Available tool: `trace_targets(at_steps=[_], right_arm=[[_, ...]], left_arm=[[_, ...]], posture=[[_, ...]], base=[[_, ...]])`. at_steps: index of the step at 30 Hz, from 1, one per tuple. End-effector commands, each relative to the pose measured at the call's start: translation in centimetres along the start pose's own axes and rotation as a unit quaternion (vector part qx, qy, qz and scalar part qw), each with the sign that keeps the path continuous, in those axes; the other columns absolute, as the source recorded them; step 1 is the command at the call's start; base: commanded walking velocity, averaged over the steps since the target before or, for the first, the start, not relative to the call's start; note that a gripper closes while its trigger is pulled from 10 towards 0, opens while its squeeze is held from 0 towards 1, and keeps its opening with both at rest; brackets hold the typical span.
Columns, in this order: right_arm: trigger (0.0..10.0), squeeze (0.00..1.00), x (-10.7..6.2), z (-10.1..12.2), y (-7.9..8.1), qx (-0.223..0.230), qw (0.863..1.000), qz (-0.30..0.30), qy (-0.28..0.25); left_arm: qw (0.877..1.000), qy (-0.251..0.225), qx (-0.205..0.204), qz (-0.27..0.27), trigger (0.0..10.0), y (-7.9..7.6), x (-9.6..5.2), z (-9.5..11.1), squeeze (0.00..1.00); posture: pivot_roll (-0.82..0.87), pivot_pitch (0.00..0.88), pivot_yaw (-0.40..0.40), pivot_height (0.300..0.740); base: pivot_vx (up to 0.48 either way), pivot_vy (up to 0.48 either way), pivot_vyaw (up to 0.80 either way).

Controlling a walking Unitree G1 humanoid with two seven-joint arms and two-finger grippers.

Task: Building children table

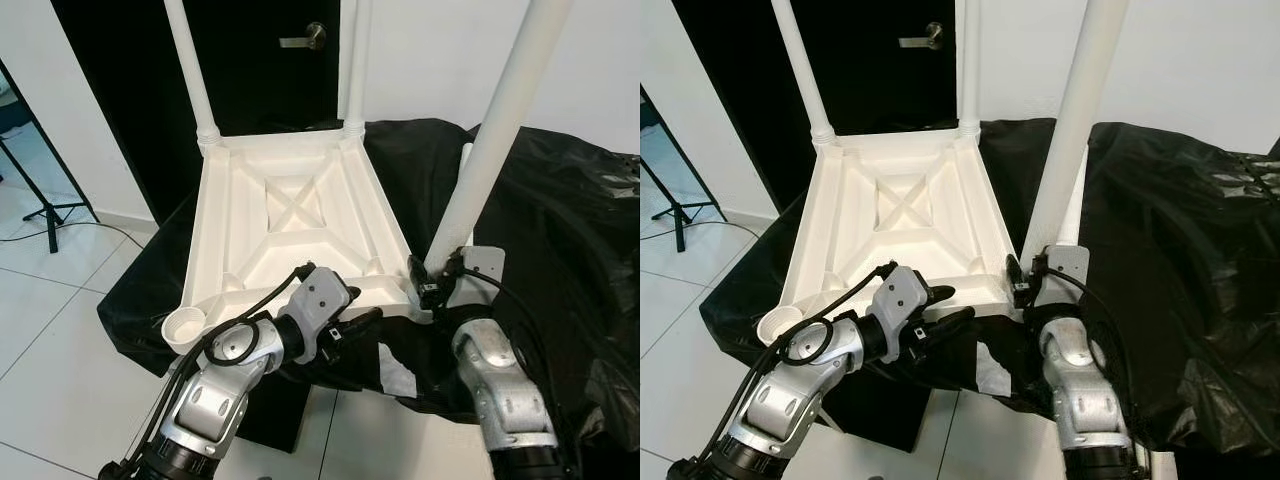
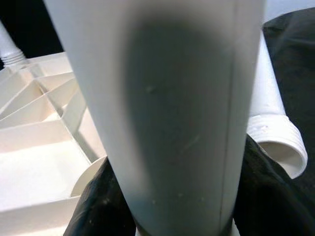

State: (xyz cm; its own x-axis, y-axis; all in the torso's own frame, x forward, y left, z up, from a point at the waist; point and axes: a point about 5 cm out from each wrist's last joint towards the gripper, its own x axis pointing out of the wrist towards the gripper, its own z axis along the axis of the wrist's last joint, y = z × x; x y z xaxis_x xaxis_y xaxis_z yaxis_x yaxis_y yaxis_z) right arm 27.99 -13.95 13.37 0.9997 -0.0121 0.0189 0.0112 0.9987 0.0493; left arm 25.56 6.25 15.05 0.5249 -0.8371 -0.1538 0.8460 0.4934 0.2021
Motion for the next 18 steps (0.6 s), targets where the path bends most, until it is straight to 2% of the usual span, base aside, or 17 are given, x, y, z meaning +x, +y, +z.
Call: trace_targets(at_steps=[1,10,11,12,13,14,17,18], right_arm=[[10.0,0.0,-0.6,-1.7,0.4,0.019,0.999,-0.011,0.046],[10.0,0.0,-0.6,-1.1,0.5,0.022,0.999,-0.016,0.038],[10.0,0.24,-0.6,-1.0,0.6,0.021,0.999,-0.012,0.033],[10.0,0.91,-0.6,-0.8,0.6,0.022,0.999,-0.005,0.029],[10.0,0.91,-0.7,-0.7,0.7,0.022,0.999,-0.003,0.026],[10.0,1.0,-0.7,-0.5,0.7,0.018,1.0,0.0,0.024],[10.0,1.0,-0.7,-0.4,0.6,0.012,1.0,0.001,0.022],[10.0,1.0,-0.8,-0.1,0.4,0.017,0.999,0.025,0.011]], left_arm=[[1.0,0.004,-0.001,-0.001,10.0,-0.1,0.0,-0.1,0.0],[1.0,0.003,0.003,0.0,10.0,0.1,0.2,0.1,0.0],[1.0,0.003,0.003,0.0,10.0,0.1,0.2,0.1,0.0],[1.0,0.003,0.004,0.0,10.0,0.2,0.2,0.1,0.0],[1.0,0.003,0.004,0.001,10.0,0.2,0.2,0.1,0.0],[1.0,0.002,0.004,0.001,10.0,0.2,0.2,0.1,0.0],[1.0,0.002,0.005,0.0,10.0,0.2,0.2,0.2,0.0],[1.0,0.002,0.005,0.001,10.0,0.2,0.1,0.2,0.0]], posture=[[0.0,0.0,0.011,0.74],[0.0,0.0,0.012,0.74],[0.0,0.0,0.012,0.74],[0.0,0.0,0.011,0.74],[0.0,0.0,0.011,0.74],[0.0,0.0,0.012,0.74],[0.0,0.0,0.012,0.74],[0.0,0.0,0.014,0.74]], base=[[0.0,0.0,0.0],[0.0,0.0,0.0],[0.0,0.0,0.0],[0.0,0.0,0.0],[0.0,0.0,0.0],[0.0,0.0,0.0],[0.0,0.0,0.0],[0.0,0.0,0.0]])
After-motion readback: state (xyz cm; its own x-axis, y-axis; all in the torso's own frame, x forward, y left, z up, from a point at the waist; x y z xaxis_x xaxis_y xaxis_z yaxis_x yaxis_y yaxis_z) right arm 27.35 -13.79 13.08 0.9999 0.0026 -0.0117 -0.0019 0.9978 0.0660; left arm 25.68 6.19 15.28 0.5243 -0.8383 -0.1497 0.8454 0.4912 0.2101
